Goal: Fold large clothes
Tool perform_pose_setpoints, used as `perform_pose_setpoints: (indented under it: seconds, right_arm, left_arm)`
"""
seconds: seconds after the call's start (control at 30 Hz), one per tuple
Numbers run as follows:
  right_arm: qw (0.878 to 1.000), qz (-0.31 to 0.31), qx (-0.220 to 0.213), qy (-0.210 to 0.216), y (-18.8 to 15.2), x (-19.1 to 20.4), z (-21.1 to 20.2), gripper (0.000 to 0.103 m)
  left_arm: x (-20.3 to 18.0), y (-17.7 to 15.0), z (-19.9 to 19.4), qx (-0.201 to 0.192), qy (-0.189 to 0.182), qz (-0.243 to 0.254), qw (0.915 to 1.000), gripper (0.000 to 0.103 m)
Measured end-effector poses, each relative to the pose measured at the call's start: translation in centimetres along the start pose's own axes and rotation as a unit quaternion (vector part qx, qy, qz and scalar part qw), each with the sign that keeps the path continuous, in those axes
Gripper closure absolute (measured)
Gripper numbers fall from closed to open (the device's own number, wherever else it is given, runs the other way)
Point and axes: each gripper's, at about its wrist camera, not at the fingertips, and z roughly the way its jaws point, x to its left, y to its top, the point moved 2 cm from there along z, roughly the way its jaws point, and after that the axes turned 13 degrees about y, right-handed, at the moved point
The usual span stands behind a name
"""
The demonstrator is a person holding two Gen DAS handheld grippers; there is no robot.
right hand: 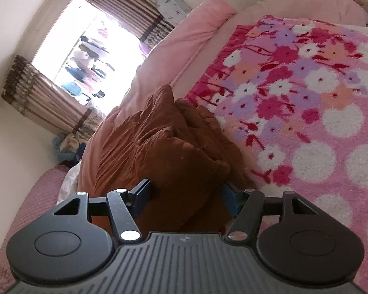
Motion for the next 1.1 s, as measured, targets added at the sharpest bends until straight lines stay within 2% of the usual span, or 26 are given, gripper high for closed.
perform_pose_setpoints:
  seconds: [0.07, 0.17, 0.2, 0.23, 0.3, 0.37, 0.43, 0.5, 0.6, 0.77, 0.83, 0.93, 1.03, 1.1]
  right_arm:
    - [1.0, -0.001, -0.007, 0.003, -0.4, 0.0, 0.1, 0.028]
    - [1.0, -0.024, -0.014, -0.003, -0.6, 0.5, 0.3, 0.028]
    - [0.999, -0.028, -0.018, -0.006, -0.7, 0.8, 0.3, 0.032]
    - [0.999, -0.031, -0.023, -0.006, -0.7, 1.0, 0.1, 0.051]
    - [0.999, -0.043, -0.029, 0.001, -0.3, 1.5, -0.3, 0.072]
    - [0.998, -0.05, -0.025, 0.025, 0.1, 2.0, -0.8, 0.077]
    - [0.999, -0.044, -0.021, 0.022, 0.2, 1.9, -0.7, 0.078]
    - [1.0, -0.023, -0.015, 0.004, -0.1, 0.3, 0.2, 0.078]
    - [1.0, 0.004, -0.013, 0.006, -0.9, -2.4, 1.0, 0.078]
    - [0.999, 0.021, -0.007, 0.035, -1.1, -4.0, 0.7, 0.078]
    - [0.999, 0.014, -0.001, 0.035, -0.8, -3.5, 0.4, 0.07]
    - [0.999, -0.023, 0.005, 0.022, -0.3, -2.0, -1.2, 0.058]
    - [0.995, -0.098, -0.011, -0.017, 0.2, 0.7, -3.2, 0.055]
    - [0.988, -0.144, -0.036, -0.032, 0.5, 2.9, -4.4, 0.055]
  left_arm:
    - [-0.4, -0.1, 0.5, -0.002, 0.012, 0.004, 0.9999, 0.04]
    - [-0.3, 0.0, 0.8, -0.015, 0.068, -0.002, 0.9976, 0.041]
    - [0.0, 0.2, 0.6, -0.019, 0.073, -0.01, 0.9971, 0.043]
    - [0.4, 0.3, 0.3, -0.022, 0.068, -0.026, 0.9971, 0.047]
    - [1.2, 0.7, -0.4, -0.025, 0.05, -0.054, 0.9969, 0.066]
    - [2.1, 0.9, -0.7, -0.017, 0.037, -0.092, 0.995, 0.067]
    - [2.3, 0.9, -0.3, -0.009, 0.041, -0.104, 0.9937, 0.067]
    - [2.0, 0.6, 0.7, -0.006, 0.053, -0.091, 0.9945, 0.066]
    - [1.7, -0.2, 2.2, 0.001, 0.076, -0.056, 0.9955, 0.056]
    - [1.9, -0.1, 1.4, 0.008, 0.068, -0.035, 0.997, 0.054]
    - [2.3, 0.1, 0.0, 0.014, 0.059, -0.042, 0.9973, 0.055]
    - [2.9, 0.7, -2.5, 0.005, 0.053, -0.032, 0.9981, 0.055]
    - [3.6, 2.8, -4.6, -0.018, 0.041, -0.053, 0.9976, 0.057]
    - [3.4, 4.3, -5.3, -0.034, 0.022, -0.065, 0.9971, 0.057]
